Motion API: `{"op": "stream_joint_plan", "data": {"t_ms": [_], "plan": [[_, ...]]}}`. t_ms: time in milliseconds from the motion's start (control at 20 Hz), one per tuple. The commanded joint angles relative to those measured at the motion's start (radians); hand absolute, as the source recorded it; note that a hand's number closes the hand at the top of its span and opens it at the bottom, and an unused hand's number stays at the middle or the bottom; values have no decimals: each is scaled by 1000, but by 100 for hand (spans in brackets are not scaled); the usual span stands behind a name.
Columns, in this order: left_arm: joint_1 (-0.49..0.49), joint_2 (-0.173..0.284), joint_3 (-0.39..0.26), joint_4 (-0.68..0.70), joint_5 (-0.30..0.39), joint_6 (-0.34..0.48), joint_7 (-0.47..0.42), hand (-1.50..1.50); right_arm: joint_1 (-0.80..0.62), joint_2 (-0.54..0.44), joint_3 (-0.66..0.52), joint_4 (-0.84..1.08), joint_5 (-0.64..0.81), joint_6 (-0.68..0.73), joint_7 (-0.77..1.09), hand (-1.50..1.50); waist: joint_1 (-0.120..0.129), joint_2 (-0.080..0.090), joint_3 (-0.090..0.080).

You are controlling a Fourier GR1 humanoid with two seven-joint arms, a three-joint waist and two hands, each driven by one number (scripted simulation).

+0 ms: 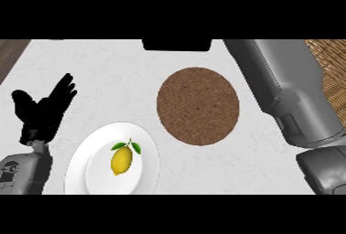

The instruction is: Pick the croissant from the placemat and place it in the basket

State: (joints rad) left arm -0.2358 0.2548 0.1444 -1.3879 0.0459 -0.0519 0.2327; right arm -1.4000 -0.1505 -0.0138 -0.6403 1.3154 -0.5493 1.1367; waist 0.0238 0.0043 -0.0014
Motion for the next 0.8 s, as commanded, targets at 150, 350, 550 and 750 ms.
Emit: {"op": "stream_joint_plan", "data": {"t_ms": [150,350,550,750], "plan": [[-3,6,20,3,14,-2,5,0,-4,-102,-54,51,77,54,136,150,-23,-5,1],[15,-9,8,28,-5,0,-32,0,29,-111,-87,30,88,64,134,150,-27,-6,1],[11,2,30,32,3,3,-26,0,141,-139,-121,-15,64,35,62,150,-31,-7,1],[25,34,52,87,9,-36,-71,0,241,-166,-124,-122,51,69,7,150,-39,-10,1]]}}
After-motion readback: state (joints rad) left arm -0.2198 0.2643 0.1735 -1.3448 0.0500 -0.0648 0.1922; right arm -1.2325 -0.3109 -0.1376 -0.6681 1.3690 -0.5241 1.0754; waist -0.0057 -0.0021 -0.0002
